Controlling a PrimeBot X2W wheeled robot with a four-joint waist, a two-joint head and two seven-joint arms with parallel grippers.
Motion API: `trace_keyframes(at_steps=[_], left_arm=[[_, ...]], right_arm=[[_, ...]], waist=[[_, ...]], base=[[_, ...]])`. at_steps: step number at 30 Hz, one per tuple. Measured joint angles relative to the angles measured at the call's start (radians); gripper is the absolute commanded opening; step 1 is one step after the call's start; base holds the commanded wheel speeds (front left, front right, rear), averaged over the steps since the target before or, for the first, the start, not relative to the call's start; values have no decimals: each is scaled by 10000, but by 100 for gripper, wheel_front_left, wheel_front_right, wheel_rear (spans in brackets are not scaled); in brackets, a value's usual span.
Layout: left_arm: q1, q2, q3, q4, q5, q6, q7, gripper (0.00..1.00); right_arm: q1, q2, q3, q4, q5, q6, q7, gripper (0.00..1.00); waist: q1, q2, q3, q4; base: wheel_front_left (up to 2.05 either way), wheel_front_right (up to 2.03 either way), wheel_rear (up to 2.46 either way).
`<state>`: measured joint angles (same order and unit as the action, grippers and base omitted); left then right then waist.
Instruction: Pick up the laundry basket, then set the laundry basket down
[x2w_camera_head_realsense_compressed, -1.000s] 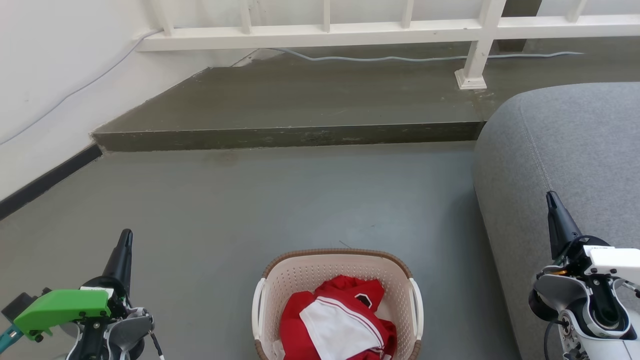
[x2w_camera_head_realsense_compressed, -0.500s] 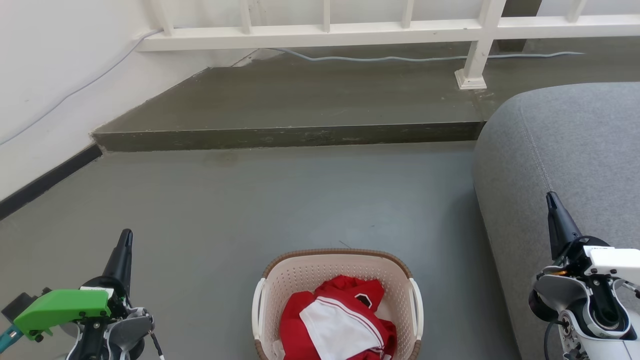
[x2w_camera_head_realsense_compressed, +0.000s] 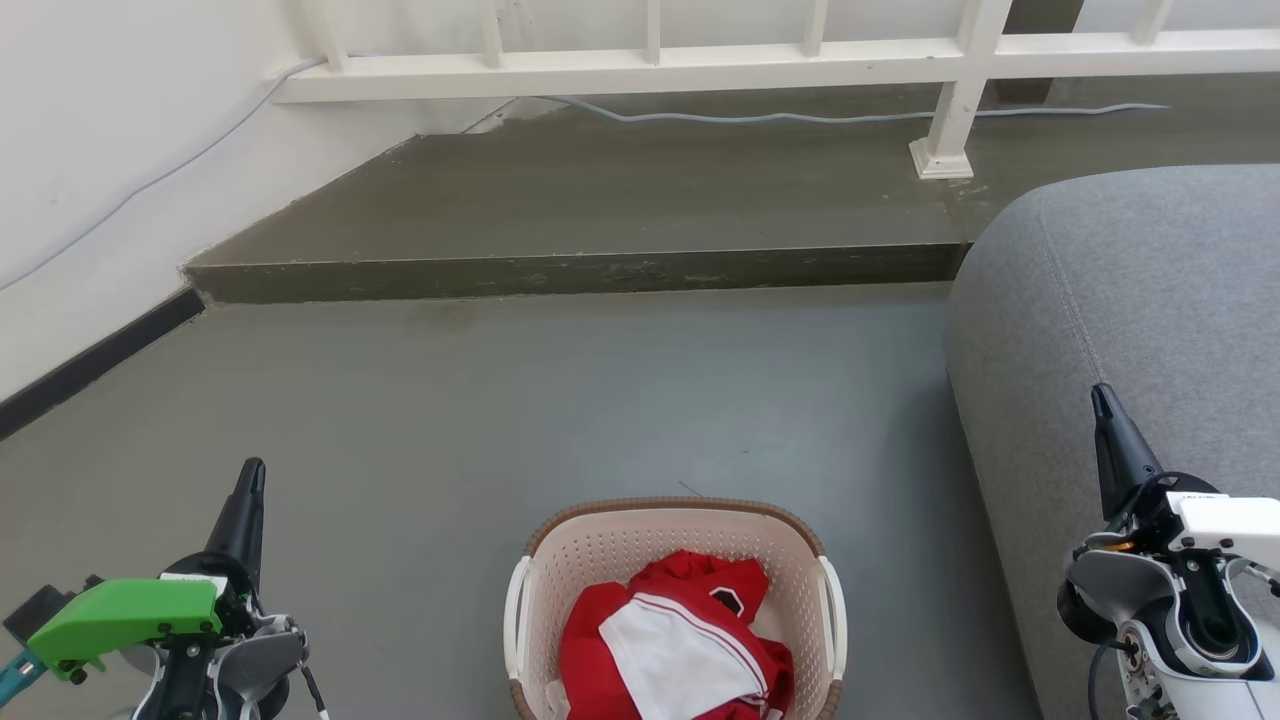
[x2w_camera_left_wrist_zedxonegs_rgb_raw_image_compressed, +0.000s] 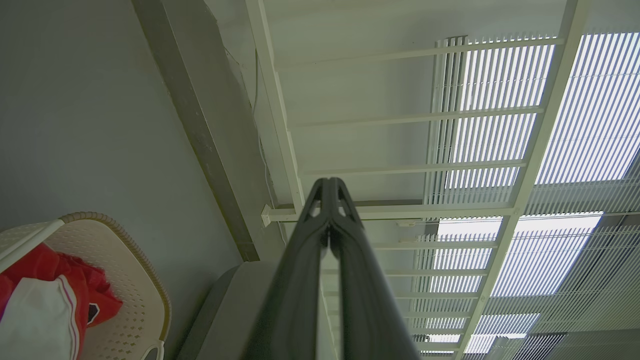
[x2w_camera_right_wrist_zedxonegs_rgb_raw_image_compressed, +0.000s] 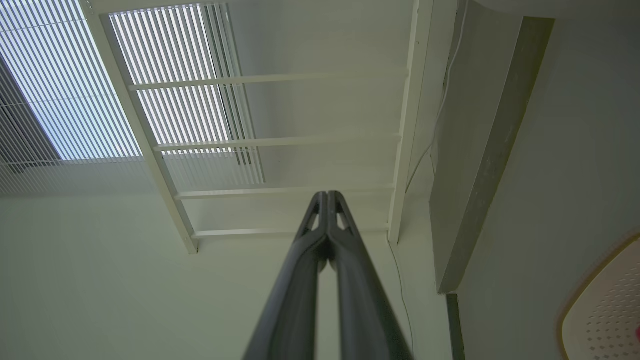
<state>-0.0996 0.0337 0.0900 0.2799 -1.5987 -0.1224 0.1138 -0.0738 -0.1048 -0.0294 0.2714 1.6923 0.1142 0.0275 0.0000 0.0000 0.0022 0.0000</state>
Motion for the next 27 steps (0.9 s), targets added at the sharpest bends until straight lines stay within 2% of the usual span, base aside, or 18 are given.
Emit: trace_keyframes(at_steps=[27], left_arm=[[1,0,-4,-8,0,0,0,0]], right_arm=[[0,10,-21,27,0,4,10,0]], waist=[[0,0,0,0]], base=[[0,0,0]])
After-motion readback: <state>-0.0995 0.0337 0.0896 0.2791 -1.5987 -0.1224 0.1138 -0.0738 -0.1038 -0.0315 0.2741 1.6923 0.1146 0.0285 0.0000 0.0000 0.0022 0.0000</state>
